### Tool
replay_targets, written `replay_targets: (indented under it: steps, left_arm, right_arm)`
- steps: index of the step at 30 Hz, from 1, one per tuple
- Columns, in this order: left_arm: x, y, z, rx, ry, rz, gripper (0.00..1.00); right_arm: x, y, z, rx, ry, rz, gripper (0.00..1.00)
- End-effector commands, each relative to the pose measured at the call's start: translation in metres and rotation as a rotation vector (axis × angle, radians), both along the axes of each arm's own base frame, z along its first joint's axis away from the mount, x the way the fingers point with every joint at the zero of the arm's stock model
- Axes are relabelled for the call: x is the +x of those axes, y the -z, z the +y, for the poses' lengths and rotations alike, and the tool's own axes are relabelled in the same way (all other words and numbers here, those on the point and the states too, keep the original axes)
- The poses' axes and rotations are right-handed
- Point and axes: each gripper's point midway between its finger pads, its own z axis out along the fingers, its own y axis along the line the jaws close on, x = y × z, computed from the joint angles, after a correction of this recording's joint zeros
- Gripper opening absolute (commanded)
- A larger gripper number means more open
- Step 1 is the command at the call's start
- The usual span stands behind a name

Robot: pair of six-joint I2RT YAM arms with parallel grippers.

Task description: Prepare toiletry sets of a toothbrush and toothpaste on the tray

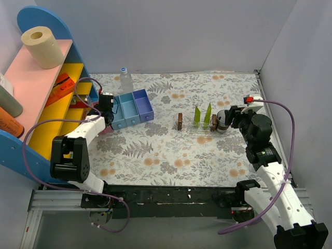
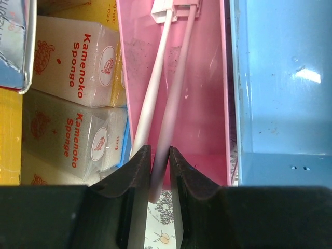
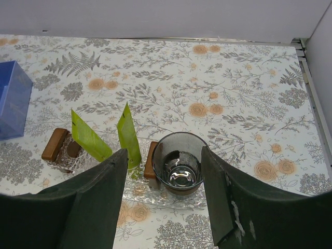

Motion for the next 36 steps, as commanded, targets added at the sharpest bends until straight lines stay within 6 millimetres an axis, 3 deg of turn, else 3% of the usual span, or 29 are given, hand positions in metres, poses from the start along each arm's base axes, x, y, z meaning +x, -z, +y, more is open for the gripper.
replay_targets:
  steps: [1, 19, 29, 34, 36]
  left_arm:
    - [0.009, -0.032, -0.001, -0.024, -0.007, -0.105, 0.03]
    - [0.002, -0.075, -0.007, -0.078, 0.009, -0.23, 0.0]
    - [0.0, -0.108, -0.032, -0.203, 0.109, -0.352, 0.0]
    - [-0.001, -0.119, -0.058, -0.257, 0.214, -0.394, 0.0]
    - [-0.003, -0.126, -0.072, -0.275, 0.262, -0.418, 0.0]
  right_arm:
    - [0.001, -0.01, -0.002, 0.003, 0.009, -0.037, 0.65]
    - [0.002, -0.008, 0.001, 0.008, -0.005, -0.026, 0.65]
    - [0.001, -0.024, 0.001, 0.011, -0.009, -0.051, 0.64]
    - [0.002, -0.041, 0.003, 0.013, -0.02, -0.084, 0.64]
    - [0.0, -0.039, 0.005, 0.005, -0.033, -0.06, 0.64]
